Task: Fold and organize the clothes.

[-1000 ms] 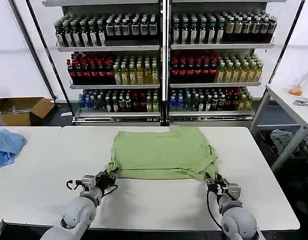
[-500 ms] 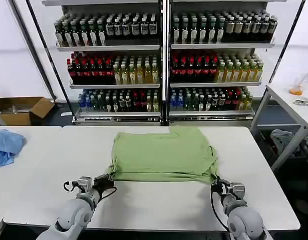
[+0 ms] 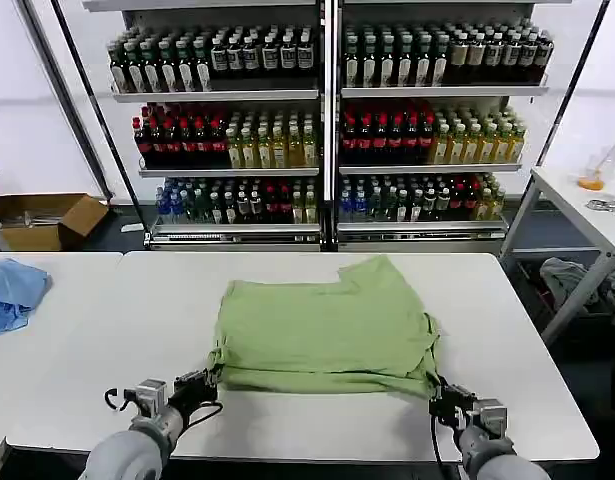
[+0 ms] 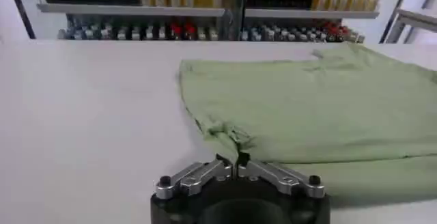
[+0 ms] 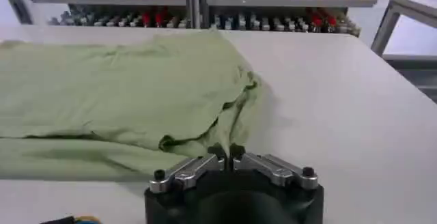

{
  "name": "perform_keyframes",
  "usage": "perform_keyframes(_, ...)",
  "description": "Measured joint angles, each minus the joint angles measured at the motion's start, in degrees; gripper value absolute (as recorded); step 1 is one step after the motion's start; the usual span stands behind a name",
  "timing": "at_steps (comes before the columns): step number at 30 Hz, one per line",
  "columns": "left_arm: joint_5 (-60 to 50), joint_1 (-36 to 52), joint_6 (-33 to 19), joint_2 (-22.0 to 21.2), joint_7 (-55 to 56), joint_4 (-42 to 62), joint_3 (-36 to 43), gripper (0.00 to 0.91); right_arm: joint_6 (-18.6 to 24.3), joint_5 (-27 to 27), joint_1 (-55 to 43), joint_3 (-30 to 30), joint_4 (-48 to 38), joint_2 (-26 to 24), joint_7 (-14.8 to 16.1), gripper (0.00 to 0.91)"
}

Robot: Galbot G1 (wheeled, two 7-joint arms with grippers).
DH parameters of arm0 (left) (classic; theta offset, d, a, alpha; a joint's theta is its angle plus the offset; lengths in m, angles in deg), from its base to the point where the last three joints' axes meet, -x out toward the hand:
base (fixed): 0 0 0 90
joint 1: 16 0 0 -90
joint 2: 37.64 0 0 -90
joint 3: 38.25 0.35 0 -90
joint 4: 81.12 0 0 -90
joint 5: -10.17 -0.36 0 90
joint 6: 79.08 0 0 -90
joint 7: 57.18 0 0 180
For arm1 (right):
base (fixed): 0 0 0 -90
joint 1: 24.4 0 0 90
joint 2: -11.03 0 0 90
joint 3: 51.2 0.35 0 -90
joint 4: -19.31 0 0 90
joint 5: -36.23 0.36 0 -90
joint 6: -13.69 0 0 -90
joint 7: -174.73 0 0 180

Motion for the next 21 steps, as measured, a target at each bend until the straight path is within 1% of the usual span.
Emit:
perform_keyframes(1,-0.4,-1.2,0.1,0.0,0.0,-1.0,-0.5,0.282,0.0,-0.6,1.2,0.1,0.8,0.1,0.0,0.04)
perform_keyframes(2,-0.7,-2.5,0.2,0.1,0.0,-2.0,-1.0,0.655,-0.1,-1.3,2.4,0.3,1.6,0.2,0.1,0.403)
perform_keyframes(3,-1.1,-3.5,0.3,0.1,0.0,-2.9,-1.5,0.907,-0.1,-2.1,3.6,0.5,2.4,0.3,0.1,0.907)
perform_keyframes(12,-3.9,-11.5,1.5,1.3,0.4,-9.7,-5.1,0.907,-0.1,-6.8,9.0,3.0,6.9,0.1,-0.2,0.907)
perform_keyframes(17,-3.6,-12.6,1.7,2.0,1.1,-11.4,-6.5,0.907,0.7,-7.0,8.0,3.9,7.4,-0.7,-0.9,0.907)
perform_keyframes(21,-1.9,-11.4,1.5,2.8,1.7,-11.4,-6.6,0.907,1.1,-6.0,5.1,3.6,6.4,-1.6,-1.6,0.907)
